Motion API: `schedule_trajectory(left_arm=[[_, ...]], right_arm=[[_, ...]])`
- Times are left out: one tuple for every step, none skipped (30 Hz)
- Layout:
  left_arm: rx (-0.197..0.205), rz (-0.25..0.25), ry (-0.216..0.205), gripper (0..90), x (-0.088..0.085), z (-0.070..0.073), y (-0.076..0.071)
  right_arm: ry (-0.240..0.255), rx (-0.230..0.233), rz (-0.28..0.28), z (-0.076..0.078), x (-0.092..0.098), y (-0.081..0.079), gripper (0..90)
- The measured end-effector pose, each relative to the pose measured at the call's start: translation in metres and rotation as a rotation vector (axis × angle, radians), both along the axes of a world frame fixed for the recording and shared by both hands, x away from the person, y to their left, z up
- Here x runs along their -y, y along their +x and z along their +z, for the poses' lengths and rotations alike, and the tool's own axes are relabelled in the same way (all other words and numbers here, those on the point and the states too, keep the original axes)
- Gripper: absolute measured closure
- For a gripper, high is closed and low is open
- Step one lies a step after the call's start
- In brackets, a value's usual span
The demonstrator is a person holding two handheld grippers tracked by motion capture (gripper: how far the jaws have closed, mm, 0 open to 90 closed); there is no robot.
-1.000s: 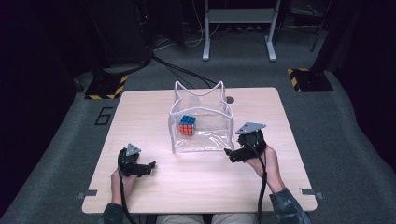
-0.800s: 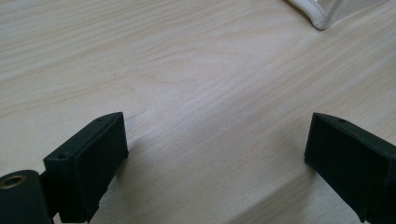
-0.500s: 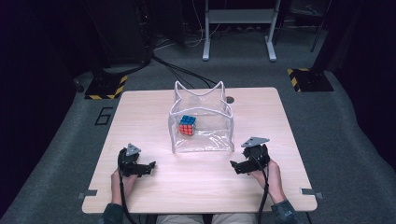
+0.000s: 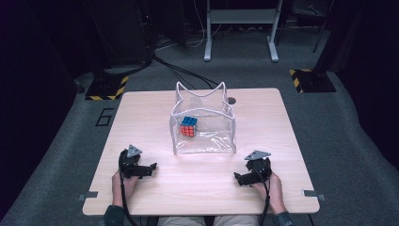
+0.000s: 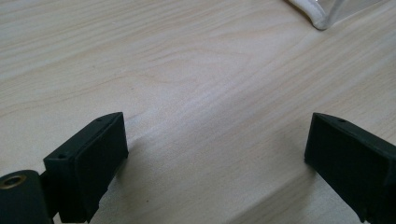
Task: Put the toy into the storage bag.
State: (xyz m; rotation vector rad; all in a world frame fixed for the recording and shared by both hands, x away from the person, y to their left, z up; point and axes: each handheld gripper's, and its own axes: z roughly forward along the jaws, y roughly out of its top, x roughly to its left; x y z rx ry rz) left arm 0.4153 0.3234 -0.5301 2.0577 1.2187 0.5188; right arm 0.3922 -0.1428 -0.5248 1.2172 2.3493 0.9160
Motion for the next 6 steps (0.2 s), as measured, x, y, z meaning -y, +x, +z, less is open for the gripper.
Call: schedule_trajectory(left_arm=[[0.001,0.001,0.0,5.6,0.0,0.0,0.0],[0.001,0.001,0.0,5.6,0.0,0.0,0.0],[0.001,0.0,0.0,5.6,0.0,0.0,0.0],[0.001,0.0,0.0,5.6,0.0,0.0,0.0],[0.0,0.001,0.0,5.6,0.0,0.0,0.0],[0.0,0.001,0.0,5.6,0.0,0.0,0.0]], right_arm=[[0.009,0.007,-0.006,-0.0007,0.0003,-0.0011,2.9],[0.01,0.016,-0.003,-0.0013,0.001,-0.0011,2.6],[0.017,0.016,-0.009,-0.002,0.0009,-0.0019,2.0],[0.019,0.023,-0.012,-0.0027,0.0013,-0.0022,1.9],[0.019,0.027,-0.01,-0.003,0.0019,-0.0022,1.7],[0.013,0.031,-0.002,-0.0033,0.0028,-0.0022,1.1]])
